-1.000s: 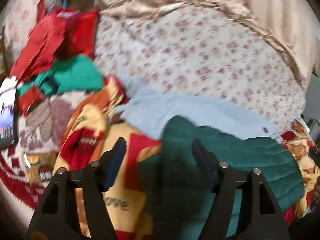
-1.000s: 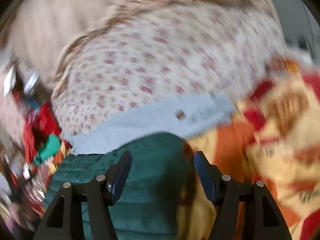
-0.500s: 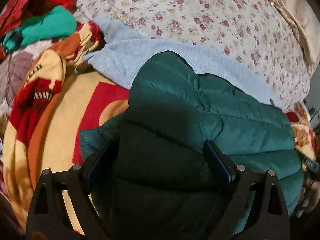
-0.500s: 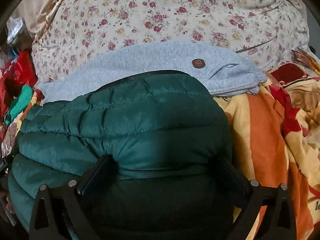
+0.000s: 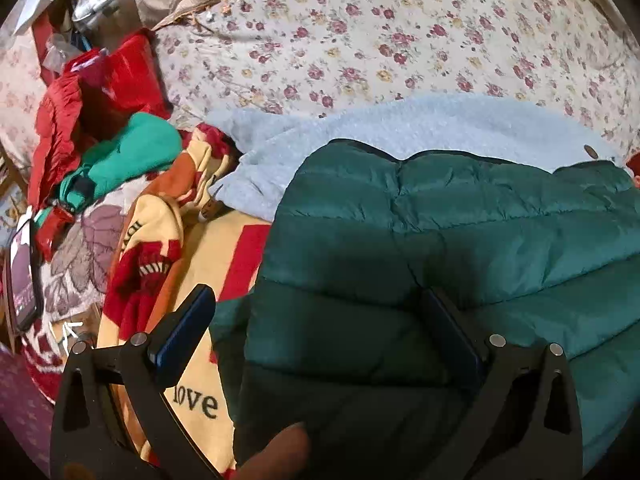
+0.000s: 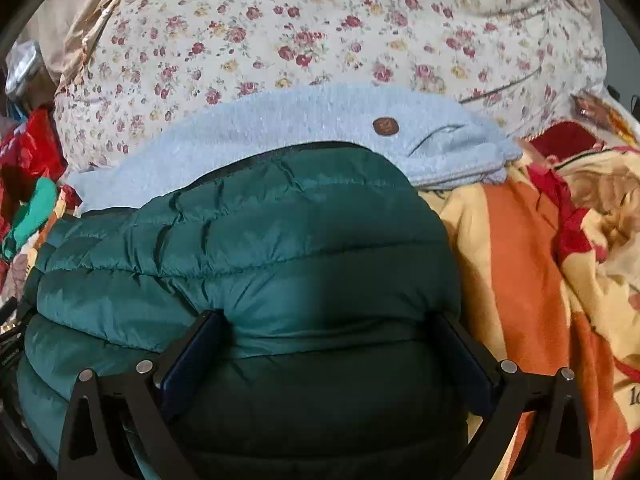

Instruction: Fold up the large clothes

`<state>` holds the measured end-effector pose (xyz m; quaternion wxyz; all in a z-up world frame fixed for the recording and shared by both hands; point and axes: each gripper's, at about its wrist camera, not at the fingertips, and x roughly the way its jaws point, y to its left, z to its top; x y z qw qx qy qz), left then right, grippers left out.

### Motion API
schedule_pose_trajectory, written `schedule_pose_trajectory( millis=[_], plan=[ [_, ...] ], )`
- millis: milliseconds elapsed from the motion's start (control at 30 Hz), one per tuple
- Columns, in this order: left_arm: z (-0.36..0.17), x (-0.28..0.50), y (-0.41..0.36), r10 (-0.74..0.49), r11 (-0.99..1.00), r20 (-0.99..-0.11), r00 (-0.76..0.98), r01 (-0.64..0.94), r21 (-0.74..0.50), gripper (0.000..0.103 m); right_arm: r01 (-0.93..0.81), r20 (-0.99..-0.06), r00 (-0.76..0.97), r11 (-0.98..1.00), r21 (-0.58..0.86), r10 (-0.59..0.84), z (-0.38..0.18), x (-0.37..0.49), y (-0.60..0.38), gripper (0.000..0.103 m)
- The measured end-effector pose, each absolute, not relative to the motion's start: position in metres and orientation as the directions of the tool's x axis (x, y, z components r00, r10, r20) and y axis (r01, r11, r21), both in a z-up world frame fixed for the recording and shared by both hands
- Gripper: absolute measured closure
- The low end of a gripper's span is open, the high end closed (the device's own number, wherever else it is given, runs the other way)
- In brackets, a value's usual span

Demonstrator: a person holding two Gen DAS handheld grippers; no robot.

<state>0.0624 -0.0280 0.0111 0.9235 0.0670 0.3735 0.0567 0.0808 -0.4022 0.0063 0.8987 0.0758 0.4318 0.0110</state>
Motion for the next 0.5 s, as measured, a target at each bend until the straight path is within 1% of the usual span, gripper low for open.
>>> schedule_pose_trajectory(
  millis=[33, 67, 100, 133, 233, 300, 367, 400, 500],
  plan=[
    [0.011, 0.064, -0.024, 0.144, 0.988, -0.697, 0.703, -0.064, 0.139, 0.0, 0.049, -0.77, 0.634, 0.989, 0.138, 0.076, 0.01, 0.08, -0.402, 0.0],
    [0.01, 0.068, -0.017, 0.119, 0.993, -0.731, 0.672, -0.082, 0.086, 0.0, 0.048, -0.762, 0.644, 0.99, 0.135, 0.072, 0.013, 0.079, -0.402, 0.002],
    [0.012, 0.07, -0.013, 0.095, 0.995, -0.755, 0.648, -0.084, 0.053, 0.0, 0.04, -0.746, 0.663, 0.991, 0.13, 0.071, 0.021, 0.075, -0.4, 0.007],
    [0.015, 0.07, -0.009, 0.076, 0.996, -0.773, 0.63, -0.082, 0.032, 0.0, 0.029, -0.726, 0.684, 0.991, 0.129, 0.075, 0.031, 0.068, -0.399, 0.008],
    [0.037, 0.051, -0.009, 0.032, 0.998, -0.775, 0.631, -0.062, -0.009, 0.001, -0.054, -0.628, 0.758, 0.978, 0.204, 0.173, 0.074, 0.032, -0.398, 0.008],
    [0.063, 0.026, -0.013, -0.013, 1.0, -0.759, 0.651, -0.012, -0.027, 0.001, -0.085, -0.592, 0.778, 0.968, 0.234, 0.211, 0.098, 0.007, -0.397, 0.008],
    [0.084, 0.002, -0.019, -0.056, 0.998, -0.75, 0.659, 0.036, -0.043, 0.001, -0.105, -0.591, 0.769, 0.96, 0.258, 0.243, 0.12, -0.021, -0.394, 0.008],
    [0.092, -0.008, -0.022, -0.067, 0.998, -0.752, 0.656, 0.052, -0.044, 0.001, -0.117, -0.609, 0.751, 0.959, 0.259, 0.256, 0.128, -0.035, -0.39, 0.008],
    [0.116, -0.051, -0.037, -0.123, 0.991, -0.759, 0.64, 0.124, -0.056, 0.001, -0.129, -0.654, 0.723, 0.974, 0.186, 0.221, 0.141, -0.072, -0.373, 0.008]
  ],
)
